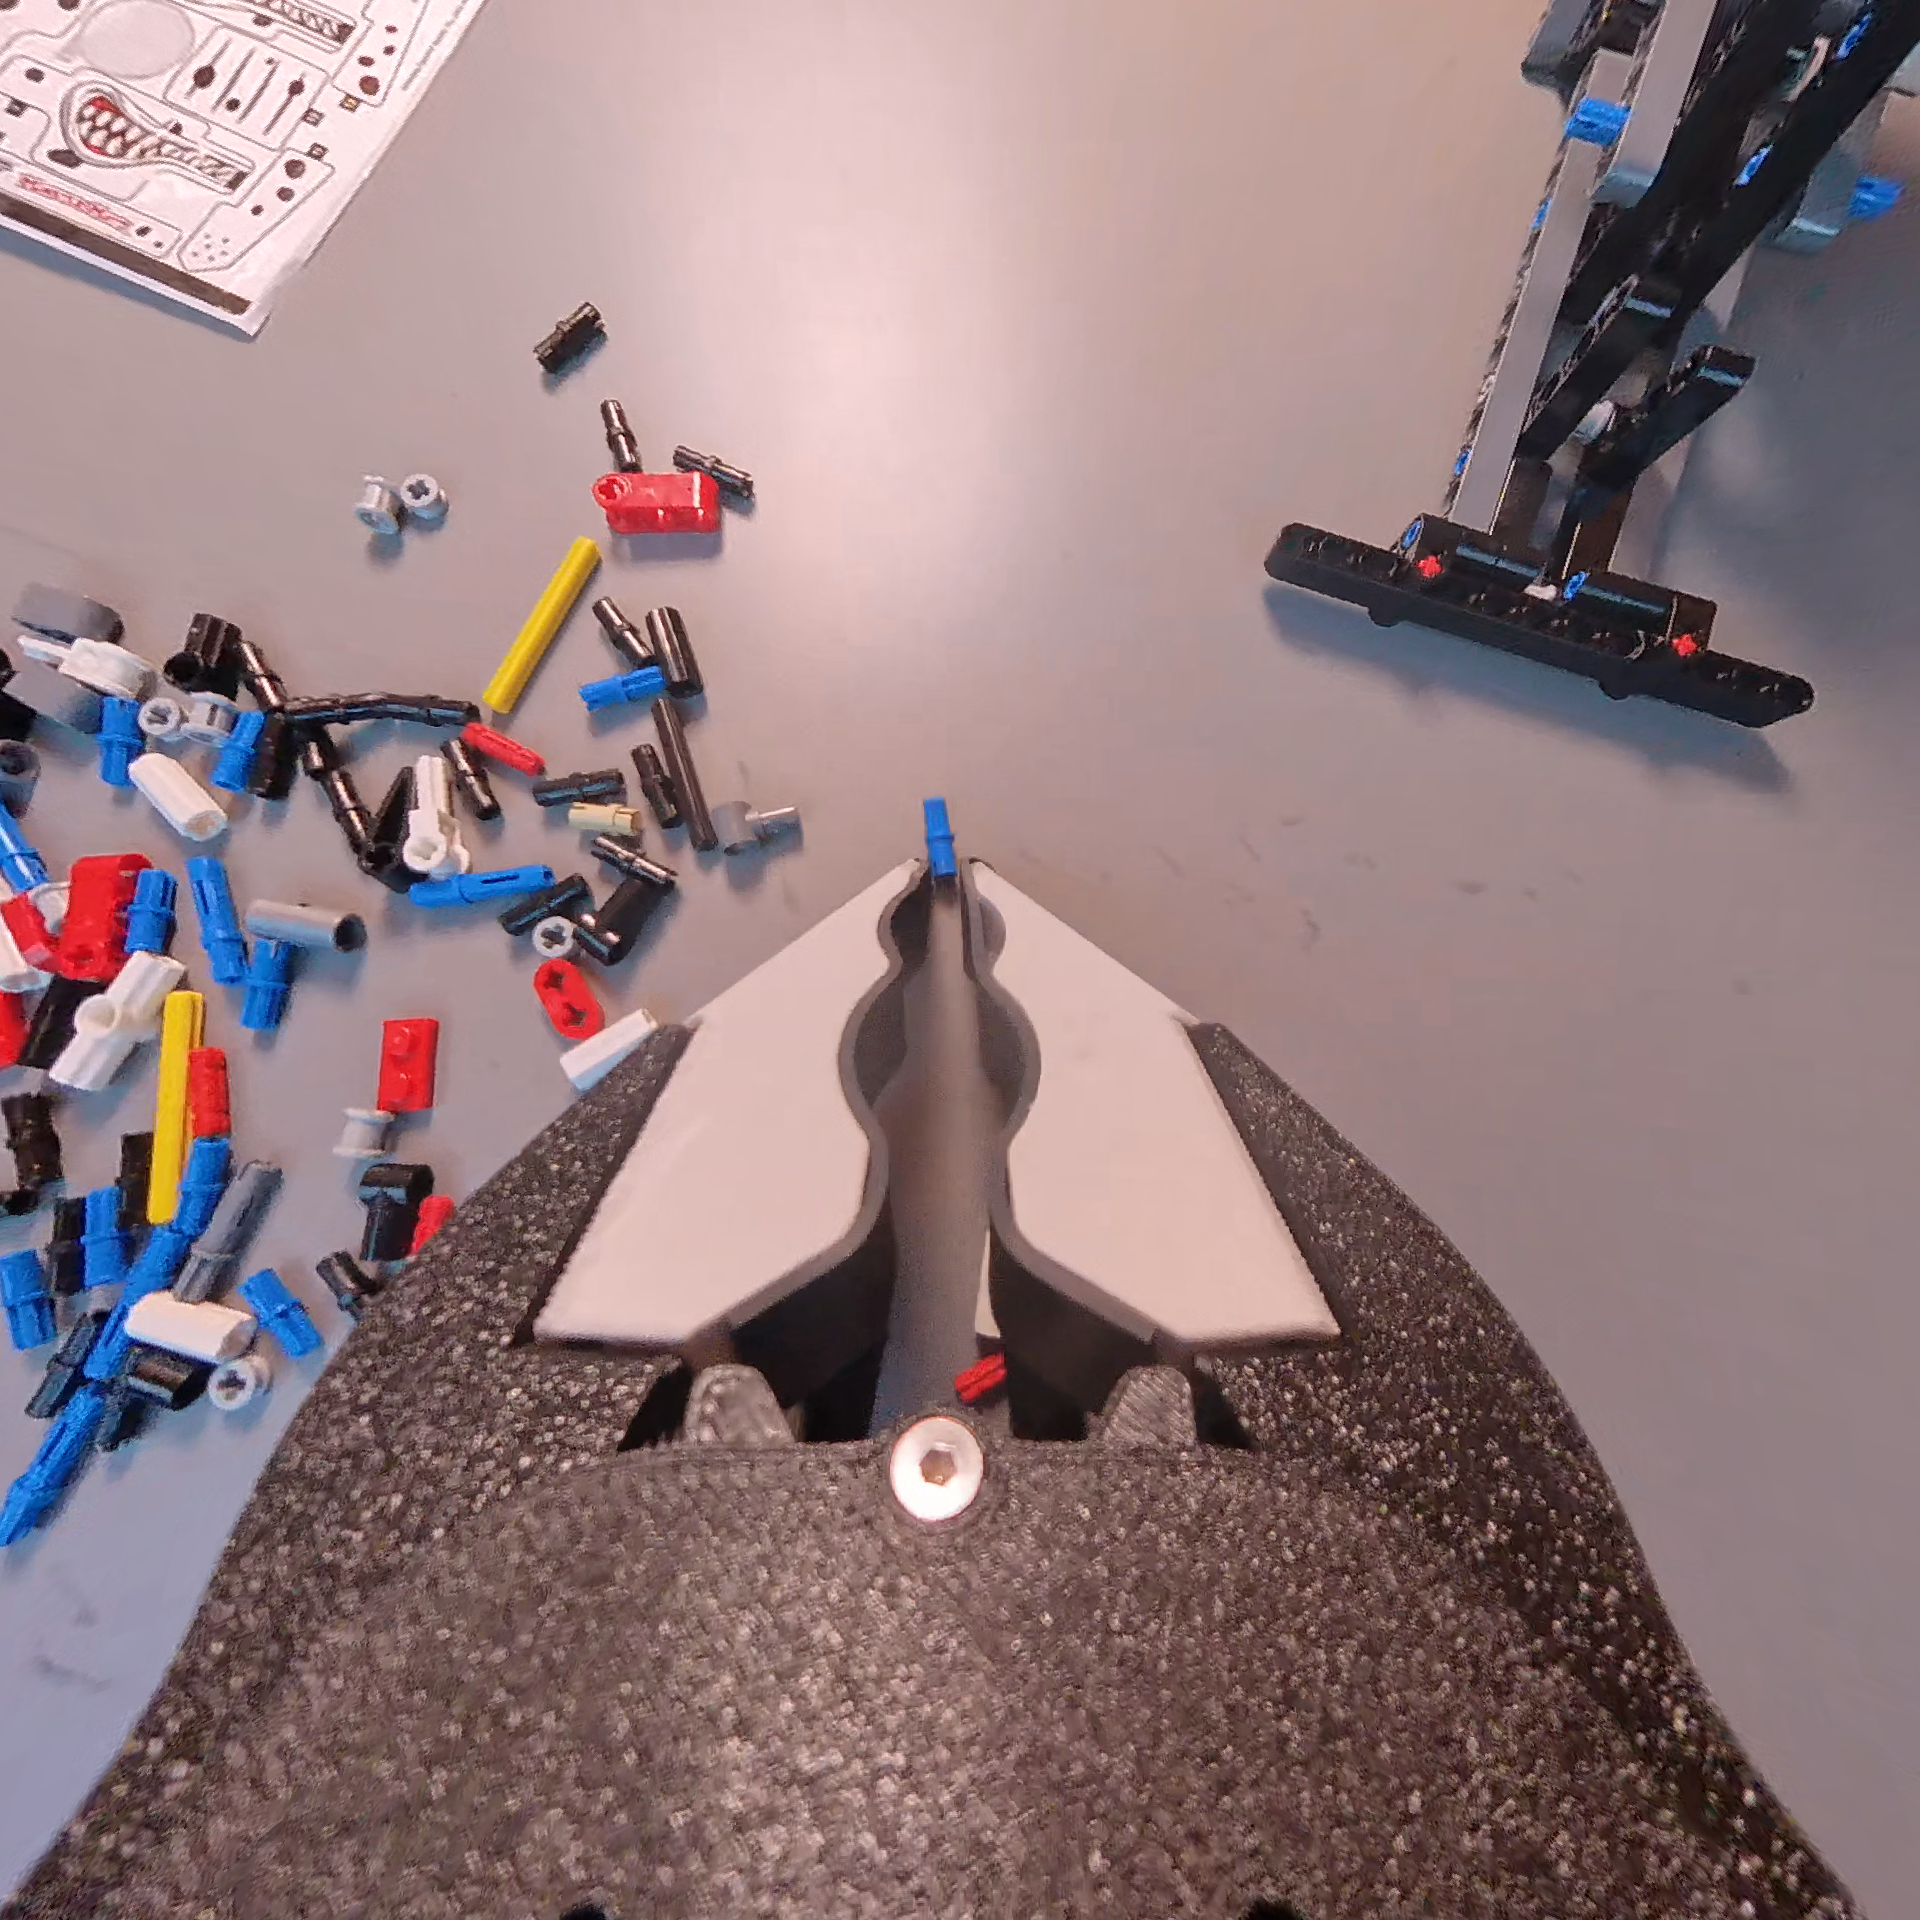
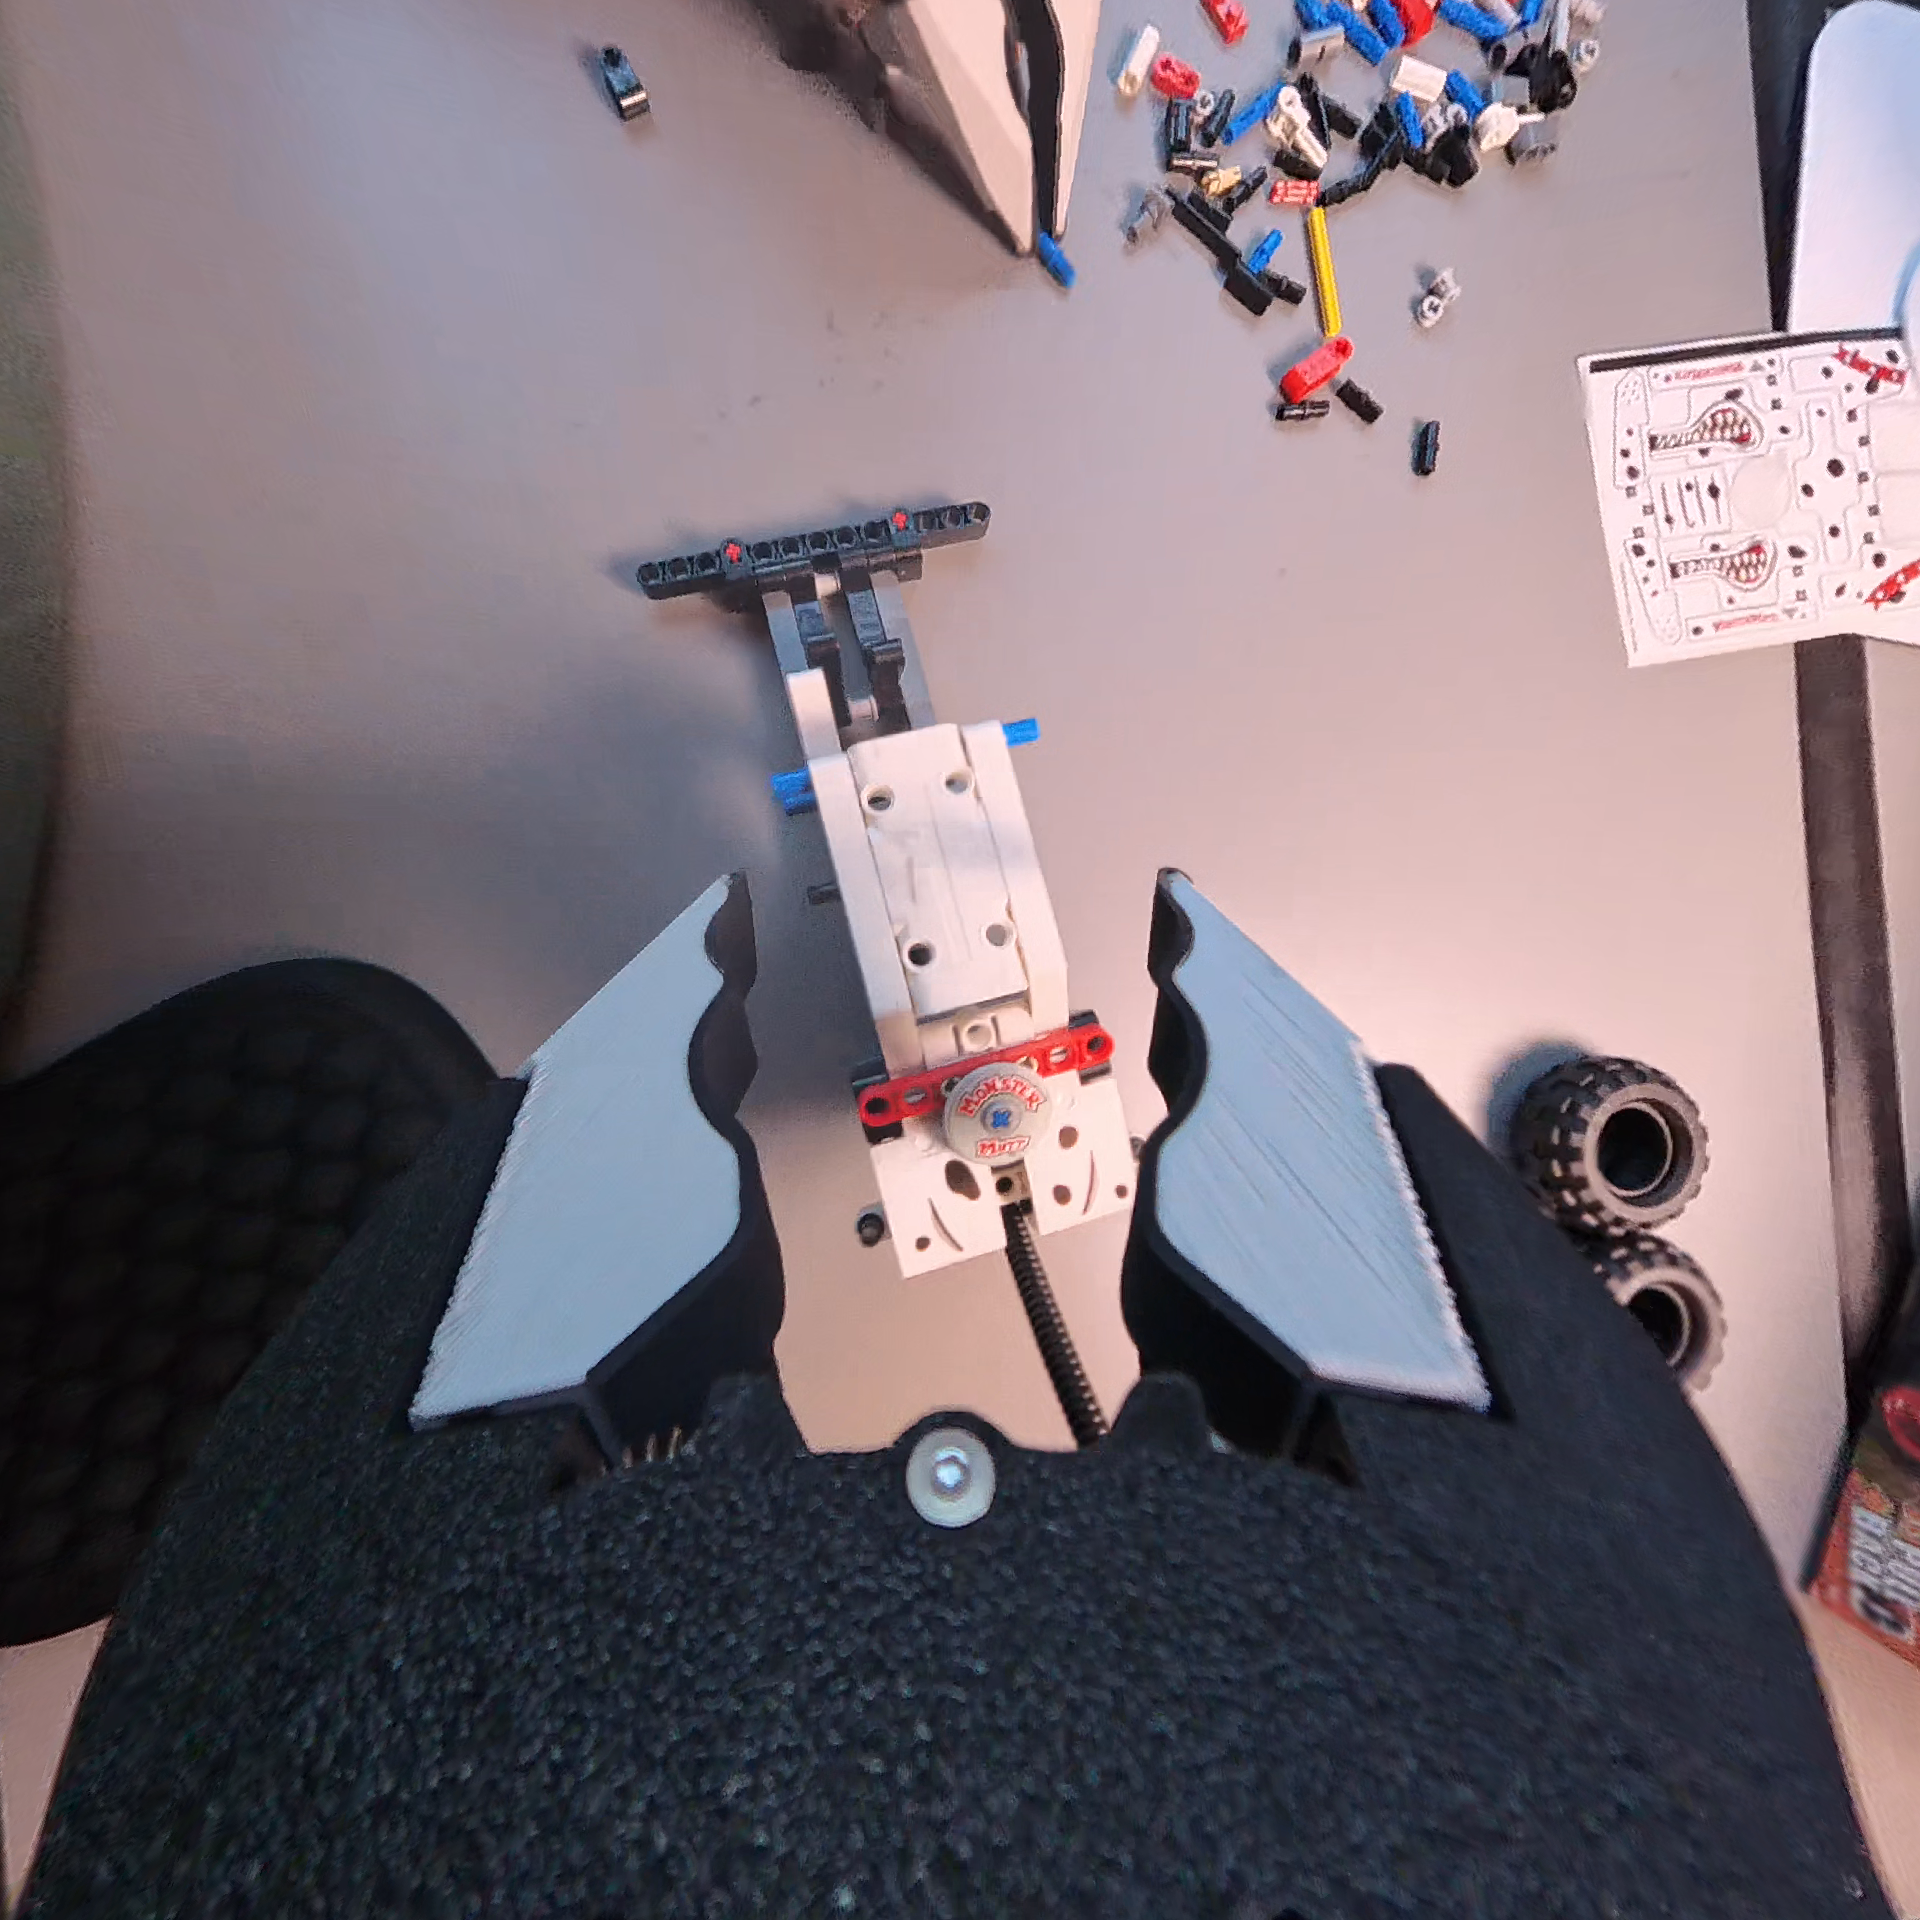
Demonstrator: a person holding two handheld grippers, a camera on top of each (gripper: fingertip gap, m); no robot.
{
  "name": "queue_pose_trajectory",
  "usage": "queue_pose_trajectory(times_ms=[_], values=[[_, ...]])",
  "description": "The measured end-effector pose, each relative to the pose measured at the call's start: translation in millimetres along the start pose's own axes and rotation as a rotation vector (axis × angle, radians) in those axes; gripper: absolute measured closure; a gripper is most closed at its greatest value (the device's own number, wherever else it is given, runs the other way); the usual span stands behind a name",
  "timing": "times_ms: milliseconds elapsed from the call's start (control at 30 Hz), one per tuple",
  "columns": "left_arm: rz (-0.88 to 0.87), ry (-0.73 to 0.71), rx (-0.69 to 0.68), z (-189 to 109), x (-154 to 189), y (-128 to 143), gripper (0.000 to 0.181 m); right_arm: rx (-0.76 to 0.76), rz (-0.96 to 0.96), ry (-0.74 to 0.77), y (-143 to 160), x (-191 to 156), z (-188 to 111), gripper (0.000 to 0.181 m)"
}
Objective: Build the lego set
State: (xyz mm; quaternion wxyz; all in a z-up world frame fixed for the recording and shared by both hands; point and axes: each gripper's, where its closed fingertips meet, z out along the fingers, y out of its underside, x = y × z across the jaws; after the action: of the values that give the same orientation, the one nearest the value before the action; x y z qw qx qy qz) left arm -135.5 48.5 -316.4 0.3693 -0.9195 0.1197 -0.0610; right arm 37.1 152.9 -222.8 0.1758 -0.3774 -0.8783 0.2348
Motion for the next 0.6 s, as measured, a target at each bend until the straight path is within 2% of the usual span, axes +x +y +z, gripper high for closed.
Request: queue_pose_trajectory(times_ms=[100, 167, 233, 300, 333, 400, 467, 533, 600], values=[[0.035, -0.025, -0.014, 0.8, -8.4, -1.5, 0.178, -0.022, -0.005, 0.029, 9.5, -2.3, 1.1, 0.106], [0.045, -0.121, -0.015, -3.6, -33.7, -2.6, 0.178, -0.065, -0.026, 0.058, 18.7, 1.0, 5.3, 0.105], [-0.027, -0.198, 0.007, -13.5, -64.5, -3.2, 0.177, -0.106, -0.041, 0.077, 26.8, 5.3, 10.2, 0.104], [-0.099, -0.222, 0.023, -24.9, -82.0, -1.8, 0.155, -0.149, -0.064, 0.092, 34.0, 8.7, 14.9, 0.102], [-0.108, -0.218, 0.034, -30.6, -84.1, -1.6, 0.154, -0.165, -0.073, 0.09, 36.7, 8.9, 17.2, 0.102], [-0.093, -0.164, 0.06, -40.9, -74.9, -3.2, 0.156, -0.194, -0.089, 0.085, 41.5, 8.8, 21.7, 0.102], [-0.055, -0.025, 0.079, -50.0, -47.6, -4.9, 0.158, -0.212, -0.106, 0.078, 44.4, 8.0, 26.1, 0.103], [-0.013, 0.188, 0.05, -56.8, -6.1, 1.6, 0.156, -0.224, -0.114, 0.068, 45.7, 7.1, 29.7, 0.106], [0.049, 0.255, -0.029, -55.8, 16.0, 17.8, 0.157, -0.243, -0.126, 0.072, 47.6, 8.6, 31.5, 0.109]])
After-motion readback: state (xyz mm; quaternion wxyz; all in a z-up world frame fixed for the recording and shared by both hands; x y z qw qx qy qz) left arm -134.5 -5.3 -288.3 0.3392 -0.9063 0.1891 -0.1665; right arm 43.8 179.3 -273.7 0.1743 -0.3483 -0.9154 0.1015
